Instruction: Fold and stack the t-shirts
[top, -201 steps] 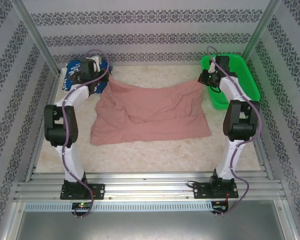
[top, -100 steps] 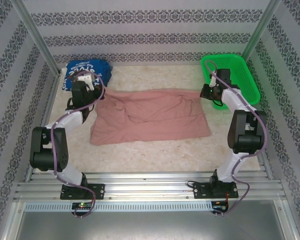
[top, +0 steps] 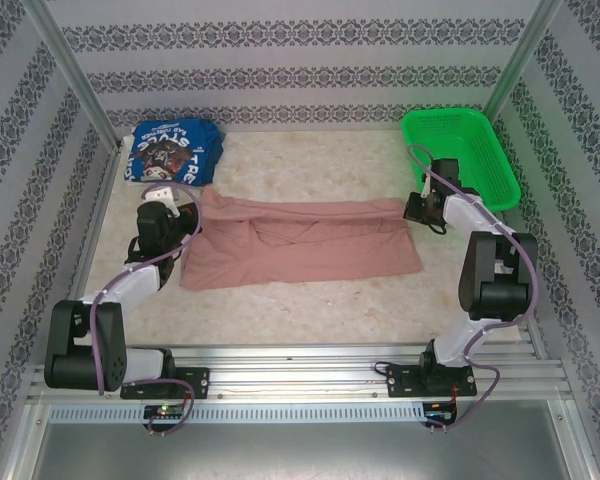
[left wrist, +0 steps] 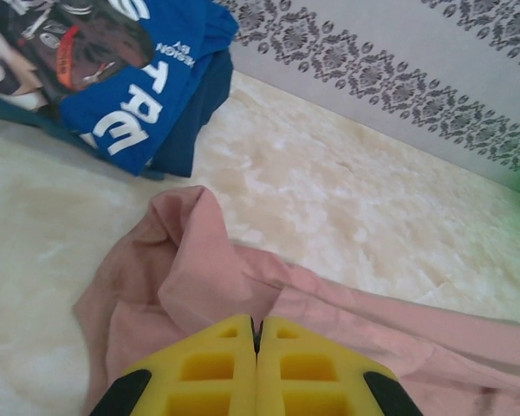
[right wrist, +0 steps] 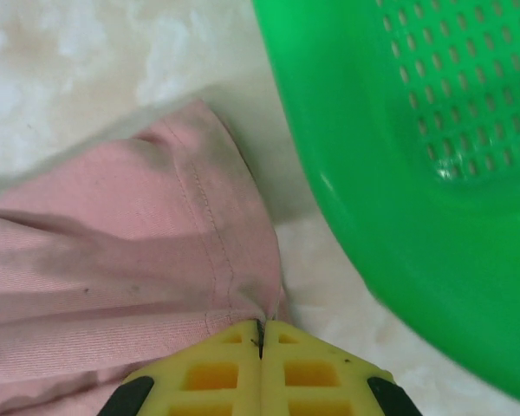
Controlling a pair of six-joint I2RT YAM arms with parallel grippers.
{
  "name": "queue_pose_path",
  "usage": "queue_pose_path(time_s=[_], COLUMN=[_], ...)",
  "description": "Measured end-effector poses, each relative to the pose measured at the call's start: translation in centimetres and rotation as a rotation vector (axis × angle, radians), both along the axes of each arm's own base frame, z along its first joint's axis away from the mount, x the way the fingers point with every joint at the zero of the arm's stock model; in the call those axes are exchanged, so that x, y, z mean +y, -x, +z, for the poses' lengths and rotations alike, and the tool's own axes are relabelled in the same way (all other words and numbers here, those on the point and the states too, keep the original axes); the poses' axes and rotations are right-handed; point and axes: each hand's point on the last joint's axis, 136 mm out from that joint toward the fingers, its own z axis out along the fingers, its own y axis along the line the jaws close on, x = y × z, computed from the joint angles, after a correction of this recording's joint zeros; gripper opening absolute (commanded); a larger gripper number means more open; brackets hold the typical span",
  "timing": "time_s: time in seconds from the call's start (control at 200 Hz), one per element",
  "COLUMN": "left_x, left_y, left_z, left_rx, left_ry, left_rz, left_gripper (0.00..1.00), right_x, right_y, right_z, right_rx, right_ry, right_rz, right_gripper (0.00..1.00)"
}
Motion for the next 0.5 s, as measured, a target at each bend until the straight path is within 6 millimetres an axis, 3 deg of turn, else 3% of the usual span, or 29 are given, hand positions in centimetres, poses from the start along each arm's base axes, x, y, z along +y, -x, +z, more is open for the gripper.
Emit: queue_pose_path(time_s=[0.125, 0.325, 0.5], left_x=[0.5, 0.8, 0.8], left_y=[1.1, 2.4, 3.2], left_z=[-0.5, 0.6, -1.4], left_rx=[0.004, -0.041, 0.003], left_ry=[-0.006, -0.014, -0.005], left_rz=[0.028, 0.048, 0.051], left_gripper=[0.0, 0.0, 0.0], right_x=[-0.3, -1.3, -1.4], right_y=[0.9, 2.0, 2.7], right_z=[0.2, 0.7, 0.0], right_rx=[0.002, -0.009, 0.011], right_ry=[0.012, 0.02, 0.02], right_rz=[-0.013, -0.04, -0.046], right_gripper=[0.0, 0.0, 0.0])
